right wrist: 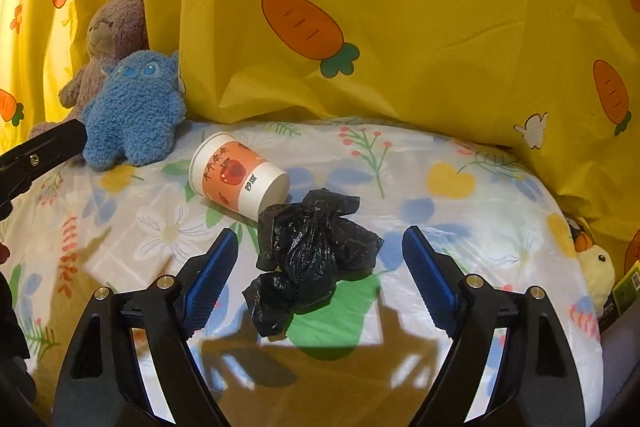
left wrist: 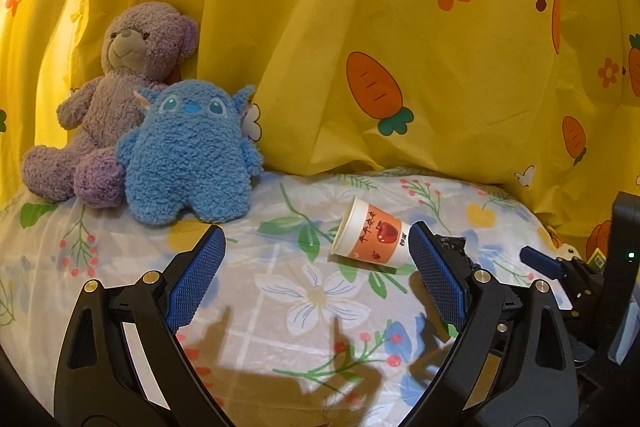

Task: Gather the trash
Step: 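Move both open grippers back over the bed toward the cup and black bag, then grasp the orange-printed cup rim with the left gripper while the right gripper grasps the black bag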

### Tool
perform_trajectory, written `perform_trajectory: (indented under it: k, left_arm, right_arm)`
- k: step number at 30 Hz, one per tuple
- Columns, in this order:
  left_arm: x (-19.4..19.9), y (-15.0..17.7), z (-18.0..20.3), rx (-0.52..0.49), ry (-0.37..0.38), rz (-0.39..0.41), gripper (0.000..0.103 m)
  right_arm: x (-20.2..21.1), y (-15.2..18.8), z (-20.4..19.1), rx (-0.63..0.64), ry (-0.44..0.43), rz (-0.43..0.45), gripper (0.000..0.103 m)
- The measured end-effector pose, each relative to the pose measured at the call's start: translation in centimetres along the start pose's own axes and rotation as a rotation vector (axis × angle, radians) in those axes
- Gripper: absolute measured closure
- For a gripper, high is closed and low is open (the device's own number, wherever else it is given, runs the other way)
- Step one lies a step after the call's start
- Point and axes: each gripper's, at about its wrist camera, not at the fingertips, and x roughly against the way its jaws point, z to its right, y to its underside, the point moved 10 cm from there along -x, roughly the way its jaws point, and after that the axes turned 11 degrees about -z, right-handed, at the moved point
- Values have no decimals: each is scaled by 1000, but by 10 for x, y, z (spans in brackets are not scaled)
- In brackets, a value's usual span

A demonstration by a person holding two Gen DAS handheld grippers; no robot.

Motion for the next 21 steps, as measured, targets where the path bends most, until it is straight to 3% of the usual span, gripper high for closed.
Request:
perform_trajectory:
  k: [3, 7, 11, 16, 21]
  left_arm:
    - [-16, -4, 6, -19, 55, -15, 12]
    - [-38, -6, 14, -52, 98, -46, 12]
    - [-57, -6, 16, -63, 133, -73, 13]
    - [-78, -5, 27, -94, 193, -113, 22]
    - [-102, -2, 39, -135, 265, -181, 40]
  right_arm:
    - [-22, 3, 2, -24, 4, -50, 31]
    - [-41, 14, 0, -47, -44, -127, 58]
    - [-41, 19, -3, -23, -47, -126, 88]
    - [-21, 16, 0, -14, -61, -71, 93]
    - [5, 14, 8, 2, -63, -26, 93]
